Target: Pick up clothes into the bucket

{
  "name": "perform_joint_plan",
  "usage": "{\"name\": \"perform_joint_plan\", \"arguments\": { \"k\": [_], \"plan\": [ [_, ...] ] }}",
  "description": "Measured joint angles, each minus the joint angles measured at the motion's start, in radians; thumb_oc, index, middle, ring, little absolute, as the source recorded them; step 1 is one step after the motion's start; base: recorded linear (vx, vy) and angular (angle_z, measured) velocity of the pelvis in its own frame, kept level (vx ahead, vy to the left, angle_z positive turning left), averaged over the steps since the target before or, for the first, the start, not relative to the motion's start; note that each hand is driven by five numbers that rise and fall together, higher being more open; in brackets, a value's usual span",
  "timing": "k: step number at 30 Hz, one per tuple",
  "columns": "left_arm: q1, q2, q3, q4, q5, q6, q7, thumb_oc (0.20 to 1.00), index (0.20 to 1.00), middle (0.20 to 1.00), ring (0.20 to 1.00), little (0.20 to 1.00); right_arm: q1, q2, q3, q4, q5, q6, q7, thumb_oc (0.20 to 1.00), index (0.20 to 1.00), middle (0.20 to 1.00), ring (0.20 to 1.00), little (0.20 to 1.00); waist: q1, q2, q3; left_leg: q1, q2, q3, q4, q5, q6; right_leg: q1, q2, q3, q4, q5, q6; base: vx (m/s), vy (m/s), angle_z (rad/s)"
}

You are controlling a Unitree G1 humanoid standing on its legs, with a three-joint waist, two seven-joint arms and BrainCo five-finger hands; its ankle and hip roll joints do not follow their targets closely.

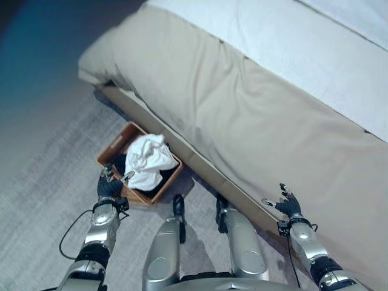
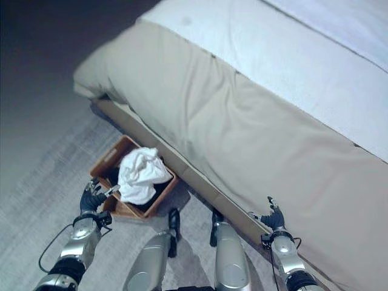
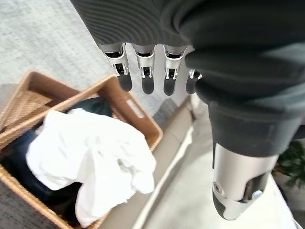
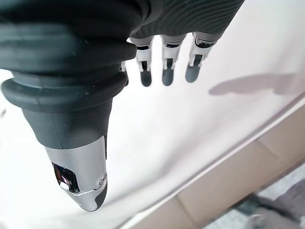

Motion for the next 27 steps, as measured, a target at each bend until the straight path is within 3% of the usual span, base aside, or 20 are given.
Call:
{"name": "perform_joint_plan", "arguments": {
  "k": [3, 8, 14, 27],
  "plan": [
    [0.036, -0.016, 0.003, 0.03, 0.001, 0.001, -0.023, 1.0, 1.0, 1.0, 1.0, 1.0, 0.04, 0.001, -0.007, 0.023, -0.016, 0.008, 0.021, 1.0, 1.0, 1.0, 1.0, 1.0, 0.0, 0.023, -0.069, 0.062, 0.014, 0.004, -0.043, 0.007, -0.003, 0.072, 0.019, -0.007, -0.06, 0.013, -0.002, 0.11, -0.054, -0.04],
    [0.098, -0.046, 0.0, 0.067, 0.025, 0.004, -0.056, 1.0, 1.0, 1.0, 1.0, 1.0, 0.086, 0.004, -0.009, 0.04, -0.024, 0.025, 0.06, 1.0, 1.0, 1.0, 1.0, 1.0, -0.002, 0.016, -0.177, 0.152, 0.033, -0.001, -0.099, 0.012, -0.013, 0.179, 0.042, -0.021, -0.147, 0.012, -0.003, 0.08, -0.036, 0.04],
    [0.155, -0.085, -0.016, 0.147, 0.065, 0.039, -0.117, 1.0, 1.0, 1.0, 1.0, 1.0, 0.121, 0.021, -0.029, 0.091, -0.001, 0.034, 0.123, 1.0, 1.0, 1.0, 1.0, 1.0, 0.001, 0.013, -0.254, 0.219, 0.046, -0.001, -0.13, 0.012, -0.014, 0.258, 0.063, -0.021, -0.214, 0.02, -0.002, 0.05, -0.027, 0.01],
    [0.213, -0.169, -0.082, 0.375, 0.241, 0.092, -0.156, 1.0, 1.0, 1.0, 1.0, 1.0, 0.182, 0.09, -0.037, 0.214, 0.065, 0.056, 0.181, 1.0, 1.0, 1.0, 1.0, 1.0, 0.002, 0.02, -0.286, 0.271, 0.053, 0.0, -0.149, 0.002, -0.027, 0.327, 0.073, -0.021, -0.253, 0.029, -0.009, 0.03, -0.009, 0.0]
  ]
}}
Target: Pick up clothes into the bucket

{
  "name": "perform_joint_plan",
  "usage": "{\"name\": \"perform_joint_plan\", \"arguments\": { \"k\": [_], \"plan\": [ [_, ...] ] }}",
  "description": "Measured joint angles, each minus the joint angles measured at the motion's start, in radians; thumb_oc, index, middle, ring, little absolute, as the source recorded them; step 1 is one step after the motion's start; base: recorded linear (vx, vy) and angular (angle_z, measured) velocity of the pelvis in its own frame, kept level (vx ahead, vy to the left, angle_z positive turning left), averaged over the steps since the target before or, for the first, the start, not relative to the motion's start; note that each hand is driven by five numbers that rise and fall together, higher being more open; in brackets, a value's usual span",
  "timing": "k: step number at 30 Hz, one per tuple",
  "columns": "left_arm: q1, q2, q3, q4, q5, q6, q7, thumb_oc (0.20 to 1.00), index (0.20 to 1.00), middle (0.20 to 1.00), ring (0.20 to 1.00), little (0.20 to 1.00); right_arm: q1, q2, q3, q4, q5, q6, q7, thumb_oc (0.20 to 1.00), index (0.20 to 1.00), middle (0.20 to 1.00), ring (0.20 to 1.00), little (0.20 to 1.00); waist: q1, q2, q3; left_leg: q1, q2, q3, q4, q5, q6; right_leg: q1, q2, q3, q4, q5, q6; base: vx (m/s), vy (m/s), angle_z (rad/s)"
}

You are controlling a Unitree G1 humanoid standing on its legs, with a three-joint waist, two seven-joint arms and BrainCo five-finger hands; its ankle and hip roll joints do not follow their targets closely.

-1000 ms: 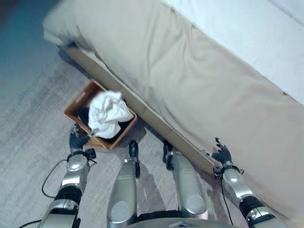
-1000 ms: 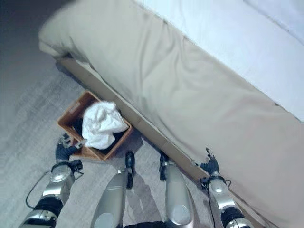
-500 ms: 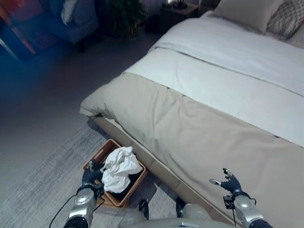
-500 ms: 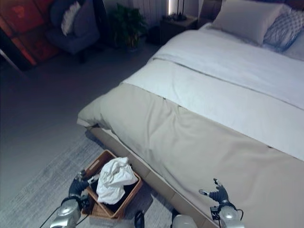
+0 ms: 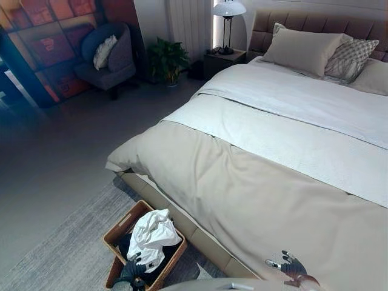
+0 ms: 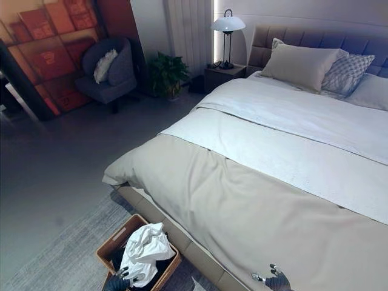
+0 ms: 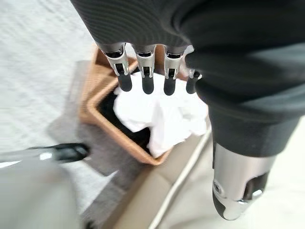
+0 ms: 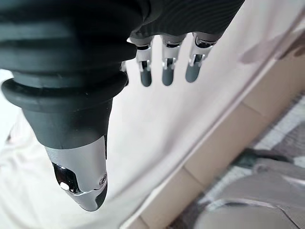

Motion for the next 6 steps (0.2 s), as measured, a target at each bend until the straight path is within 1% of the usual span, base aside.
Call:
{"name": "perform_joint_plan", "arguments": {
  "k": [6],
  "plan": [
    [0.014, -0.017, -0.008, -0.002, -0.001, 0.015, -0.006, 1.0, 1.0, 1.0, 1.0, 1.0, -0.002, 0.007, 0.011, 0.003, 0.0, 0.008, 0.002, 1.0, 1.0, 1.0, 1.0, 1.0, 0.005, -0.004, -0.001, 0.015, -0.001, -0.002, 0.002, 0.001, 0.0, 0.013, 0.0, -0.001, -0.001, 0.001, 0.0, 0.0, 0.0, 0.0]
  ]
}}
